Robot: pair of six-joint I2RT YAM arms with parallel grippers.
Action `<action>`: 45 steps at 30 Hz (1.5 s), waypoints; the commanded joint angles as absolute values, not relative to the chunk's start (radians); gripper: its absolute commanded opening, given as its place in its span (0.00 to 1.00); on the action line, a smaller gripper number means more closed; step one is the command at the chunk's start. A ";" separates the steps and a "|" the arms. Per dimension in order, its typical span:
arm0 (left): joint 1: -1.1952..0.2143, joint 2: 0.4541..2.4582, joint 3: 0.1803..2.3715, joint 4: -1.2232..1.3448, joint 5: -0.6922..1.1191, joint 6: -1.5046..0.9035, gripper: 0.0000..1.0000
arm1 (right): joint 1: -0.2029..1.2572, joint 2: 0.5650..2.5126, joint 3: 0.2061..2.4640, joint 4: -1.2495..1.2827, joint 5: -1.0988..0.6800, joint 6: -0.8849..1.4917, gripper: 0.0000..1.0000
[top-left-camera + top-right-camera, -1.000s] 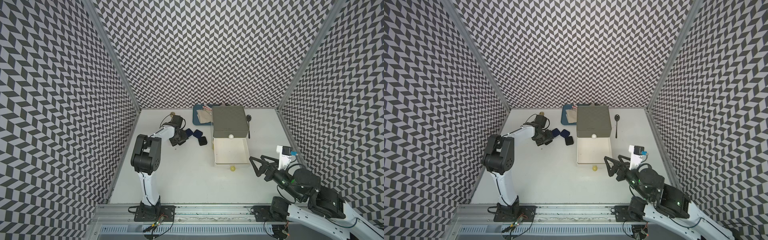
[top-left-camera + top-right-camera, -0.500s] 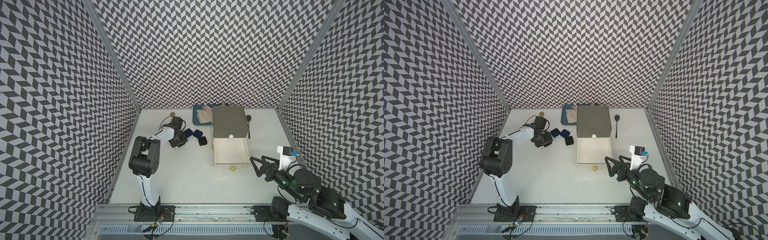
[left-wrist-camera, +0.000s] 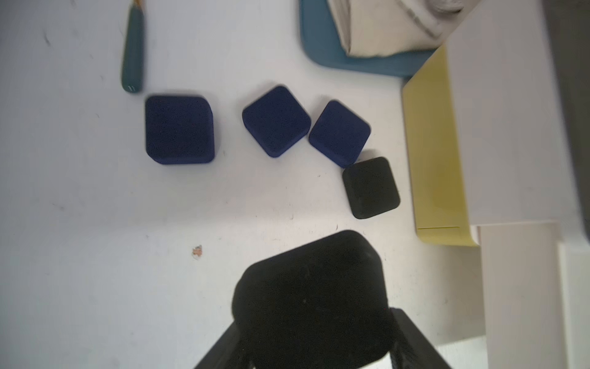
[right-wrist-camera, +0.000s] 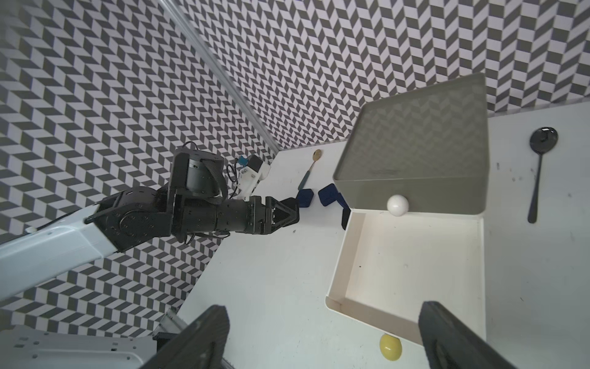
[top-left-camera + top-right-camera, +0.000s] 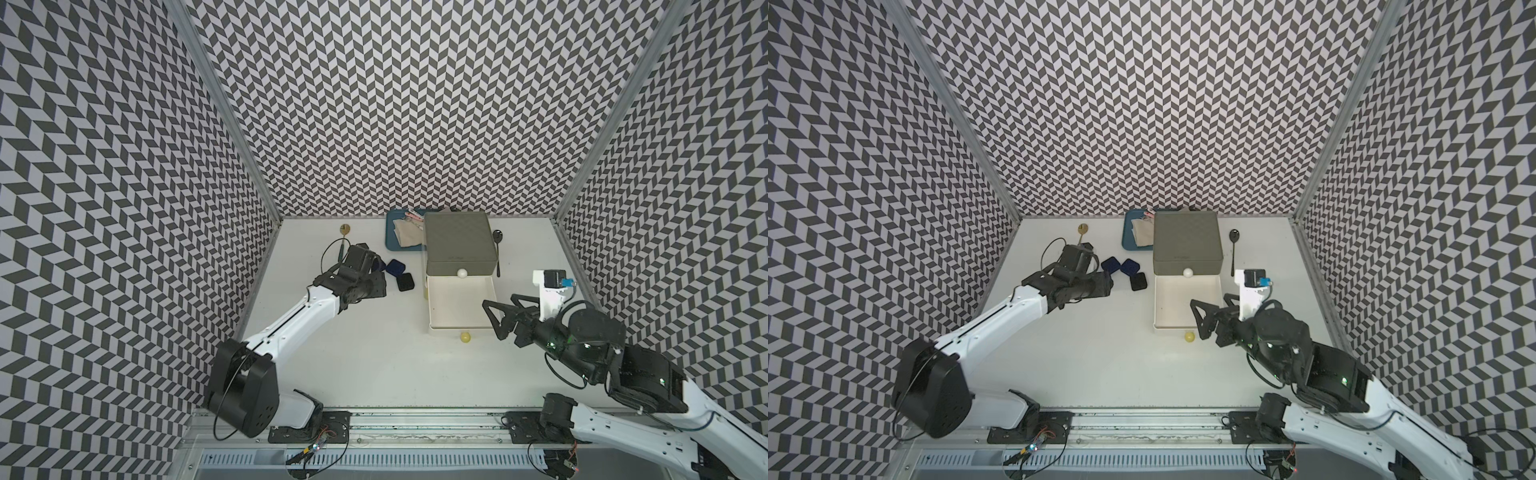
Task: Place the brooch boxes into the drawer by color
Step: Pick up the brooch box from the center of the board, then place the brooch box in the drawer.
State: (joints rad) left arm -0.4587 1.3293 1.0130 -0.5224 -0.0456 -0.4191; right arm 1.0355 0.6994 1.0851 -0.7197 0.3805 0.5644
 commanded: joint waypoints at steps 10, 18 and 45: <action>-0.551 0.766 0.776 -0.295 0.106 -0.088 0.49 | 0.565 1.103 1.513 -0.780 -0.591 0.385 0.93; -0.633 0.677 0.760 -0.306 0.085 0.016 0.47 | 0.568 1.307 1.672 -0.862 -0.635 0.311 0.89; -0.964 0.773 0.852 -0.380 -0.185 0.023 0.47 | 0.854 1.559 1.762 -0.895 -0.377 0.274 0.67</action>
State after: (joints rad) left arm -0.9493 0.7696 0.8162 -0.3767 -0.1383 0.0177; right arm 0.8444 1.5597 1.7927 -0.9356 -0.3790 0.2790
